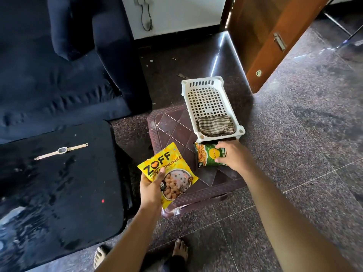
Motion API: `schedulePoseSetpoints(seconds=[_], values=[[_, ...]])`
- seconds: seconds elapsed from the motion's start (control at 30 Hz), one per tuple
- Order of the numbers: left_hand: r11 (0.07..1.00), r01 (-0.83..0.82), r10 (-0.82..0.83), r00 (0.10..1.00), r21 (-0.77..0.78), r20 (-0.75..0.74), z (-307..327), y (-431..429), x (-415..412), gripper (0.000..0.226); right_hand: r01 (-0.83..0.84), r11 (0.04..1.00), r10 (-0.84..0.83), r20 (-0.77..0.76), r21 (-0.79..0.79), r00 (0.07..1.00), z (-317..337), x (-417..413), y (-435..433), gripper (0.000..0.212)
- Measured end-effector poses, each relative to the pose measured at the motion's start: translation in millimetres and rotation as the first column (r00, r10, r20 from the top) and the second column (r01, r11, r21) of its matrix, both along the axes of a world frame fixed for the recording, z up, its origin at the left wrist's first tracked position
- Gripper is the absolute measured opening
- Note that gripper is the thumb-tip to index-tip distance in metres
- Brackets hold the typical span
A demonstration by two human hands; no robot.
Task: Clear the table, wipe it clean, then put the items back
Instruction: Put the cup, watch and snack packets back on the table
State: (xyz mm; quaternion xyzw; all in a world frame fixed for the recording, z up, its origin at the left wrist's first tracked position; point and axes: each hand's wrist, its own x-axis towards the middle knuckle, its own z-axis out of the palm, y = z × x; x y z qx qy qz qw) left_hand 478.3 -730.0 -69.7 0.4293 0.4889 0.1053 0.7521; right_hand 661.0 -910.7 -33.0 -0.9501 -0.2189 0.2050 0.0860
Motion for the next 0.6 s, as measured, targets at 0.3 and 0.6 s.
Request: schedulePoseSetpoints(seconds=[0.3,0.6], values=[[0.999,-0.011,0.011,1.000,-0.030,0.010,6.1,41.5,-37.6,0.020,-0.200,0.911,0.213,-0.004,-0.362,0.977,-2.9,-23.3,36.2,0.076],[0.989,-0.147,0.147,0.989,0.000,0.001,8.8,130.3,-129.7,0.022,0.234,0.956,-0.096,-0.566,0.176,0.819,6.0,-113.6,159.1,0.105]])
